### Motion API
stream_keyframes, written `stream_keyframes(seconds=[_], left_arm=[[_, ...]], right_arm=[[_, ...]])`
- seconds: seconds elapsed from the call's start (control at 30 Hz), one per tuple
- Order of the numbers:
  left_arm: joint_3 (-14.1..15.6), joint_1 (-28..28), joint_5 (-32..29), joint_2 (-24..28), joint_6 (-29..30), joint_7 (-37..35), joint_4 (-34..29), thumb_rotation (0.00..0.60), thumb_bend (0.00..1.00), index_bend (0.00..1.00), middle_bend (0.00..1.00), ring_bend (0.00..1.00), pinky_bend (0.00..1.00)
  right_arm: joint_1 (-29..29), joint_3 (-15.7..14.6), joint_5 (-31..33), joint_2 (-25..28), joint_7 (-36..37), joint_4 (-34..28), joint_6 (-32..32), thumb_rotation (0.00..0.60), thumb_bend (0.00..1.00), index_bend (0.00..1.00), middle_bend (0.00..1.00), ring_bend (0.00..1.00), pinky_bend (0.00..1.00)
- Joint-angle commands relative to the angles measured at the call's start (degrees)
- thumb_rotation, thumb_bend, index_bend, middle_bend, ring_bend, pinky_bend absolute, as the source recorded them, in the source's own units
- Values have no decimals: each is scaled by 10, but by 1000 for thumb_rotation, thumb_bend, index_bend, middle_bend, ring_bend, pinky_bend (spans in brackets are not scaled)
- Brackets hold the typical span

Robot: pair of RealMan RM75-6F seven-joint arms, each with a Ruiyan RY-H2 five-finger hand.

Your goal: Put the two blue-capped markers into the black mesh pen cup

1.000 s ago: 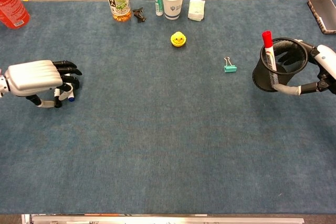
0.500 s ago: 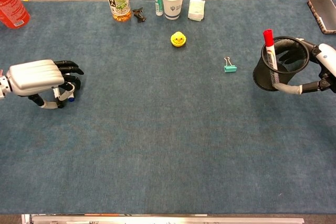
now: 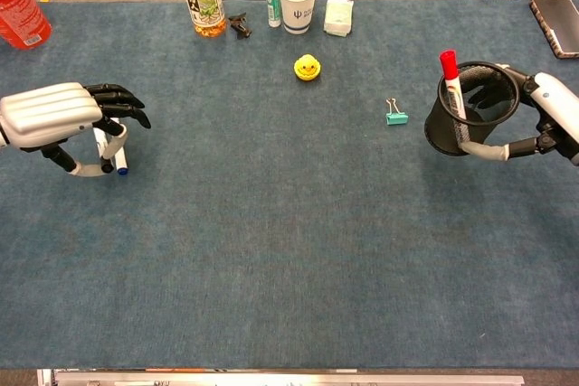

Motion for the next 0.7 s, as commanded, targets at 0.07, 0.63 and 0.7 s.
stream_keyframes(seconds=[0.07,0.63,0.7], left_arm=[[-20,-5,-23,34,-4,-13,-63,600,239,626,236,120,111],[-74,-18,-88,124,-42,-74,-247,600,239,626,235,121,111],[-81,-18,-96,137,-45,-84,-271,600,239,626,236,121,111]], right_arm=[[5,0,-3,0,-2,-3,-3,600,454,422,415,336,306],[58,18,-1,-3,-21,-42,-54,600,454,422,415,335,306],[65,23,-1,-10,-23,-42,-58,600,454,422,415,335,306]])
